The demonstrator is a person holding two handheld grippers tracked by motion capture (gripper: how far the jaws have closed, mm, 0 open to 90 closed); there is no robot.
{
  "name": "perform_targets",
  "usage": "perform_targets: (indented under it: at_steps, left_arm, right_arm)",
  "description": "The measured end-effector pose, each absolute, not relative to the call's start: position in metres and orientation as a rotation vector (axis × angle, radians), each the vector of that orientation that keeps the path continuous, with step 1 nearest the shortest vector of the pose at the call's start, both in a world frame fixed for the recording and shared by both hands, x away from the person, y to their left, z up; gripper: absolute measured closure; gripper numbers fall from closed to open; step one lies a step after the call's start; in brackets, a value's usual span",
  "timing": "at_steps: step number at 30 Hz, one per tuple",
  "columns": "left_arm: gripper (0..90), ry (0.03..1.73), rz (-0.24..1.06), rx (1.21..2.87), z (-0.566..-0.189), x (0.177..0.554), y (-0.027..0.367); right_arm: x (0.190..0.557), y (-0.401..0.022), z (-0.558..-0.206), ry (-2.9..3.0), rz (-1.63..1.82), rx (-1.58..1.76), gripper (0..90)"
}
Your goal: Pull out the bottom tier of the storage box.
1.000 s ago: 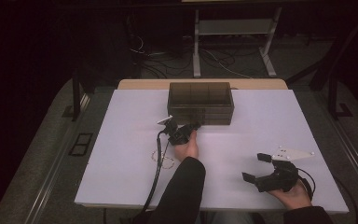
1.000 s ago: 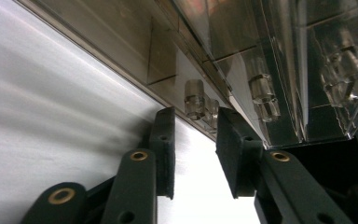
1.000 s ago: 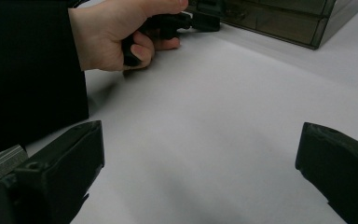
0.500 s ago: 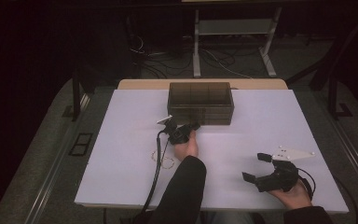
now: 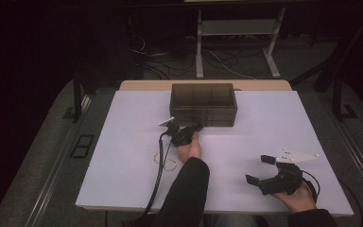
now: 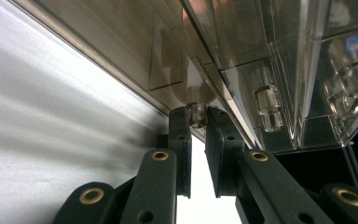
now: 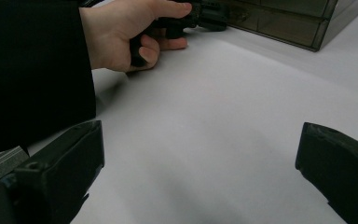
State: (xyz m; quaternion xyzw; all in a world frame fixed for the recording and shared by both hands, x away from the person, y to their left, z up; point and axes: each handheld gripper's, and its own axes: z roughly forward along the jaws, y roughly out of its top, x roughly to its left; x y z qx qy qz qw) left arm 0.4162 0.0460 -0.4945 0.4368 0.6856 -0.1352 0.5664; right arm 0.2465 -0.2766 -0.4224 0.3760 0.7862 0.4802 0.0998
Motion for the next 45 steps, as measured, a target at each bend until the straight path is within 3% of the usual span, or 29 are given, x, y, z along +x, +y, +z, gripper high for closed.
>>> perform_targets:
  at_steps: [45]
  left_arm:
    - [79.5,1.627,-0.323,1.041,-0.493,0.391,0.047]
  right_arm:
    - [0.246,-0.276,-0.423,2.326,1.415,1.11,0.6]
